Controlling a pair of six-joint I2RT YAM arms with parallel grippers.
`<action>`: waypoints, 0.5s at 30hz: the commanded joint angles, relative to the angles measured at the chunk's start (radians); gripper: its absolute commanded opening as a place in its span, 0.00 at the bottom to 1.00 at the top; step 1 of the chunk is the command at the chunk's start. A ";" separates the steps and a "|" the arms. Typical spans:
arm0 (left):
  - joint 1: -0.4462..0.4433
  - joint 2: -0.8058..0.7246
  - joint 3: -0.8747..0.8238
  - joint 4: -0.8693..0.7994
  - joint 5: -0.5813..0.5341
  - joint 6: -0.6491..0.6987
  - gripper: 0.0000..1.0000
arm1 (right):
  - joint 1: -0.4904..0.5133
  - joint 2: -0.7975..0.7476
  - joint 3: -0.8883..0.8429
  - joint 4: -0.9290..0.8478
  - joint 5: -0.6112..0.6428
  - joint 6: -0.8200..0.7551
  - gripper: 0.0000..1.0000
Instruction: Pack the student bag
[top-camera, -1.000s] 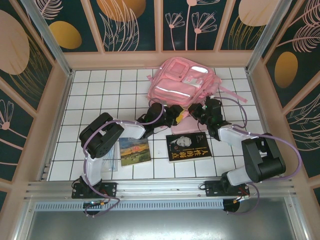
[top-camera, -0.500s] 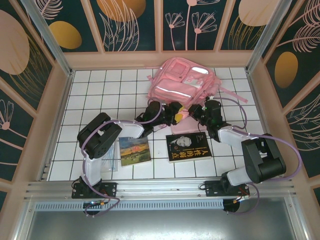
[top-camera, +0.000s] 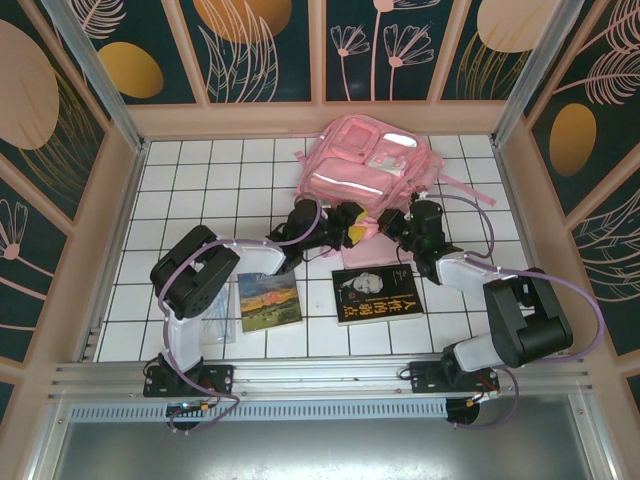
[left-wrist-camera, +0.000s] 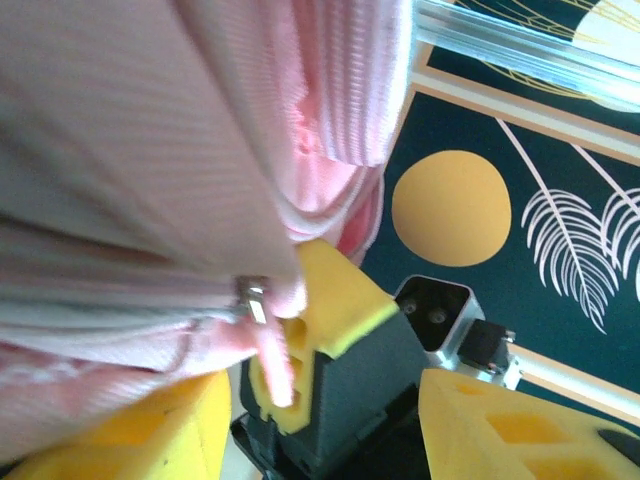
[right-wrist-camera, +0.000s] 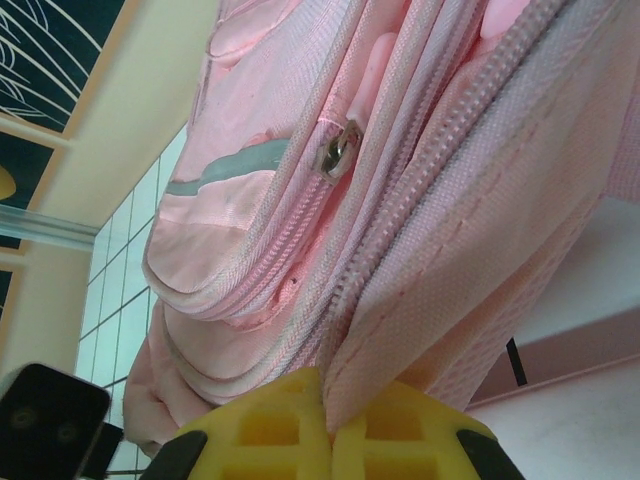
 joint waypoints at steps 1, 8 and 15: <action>0.011 -0.044 -0.007 0.033 0.012 -0.009 0.54 | 0.002 -0.012 0.020 0.055 0.036 -0.049 0.00; 0.011 0.025 0.029 0.052 0.014 -0.006 0.54 | 0.003 -0.028 0.020 0.051 0.022 -0.048 0.00; 0.011 0.066 0.062 0.013 0.021 0.016 0.54 | 0.005 -0.032 0.014 0.068 0.011 -0.033 0.00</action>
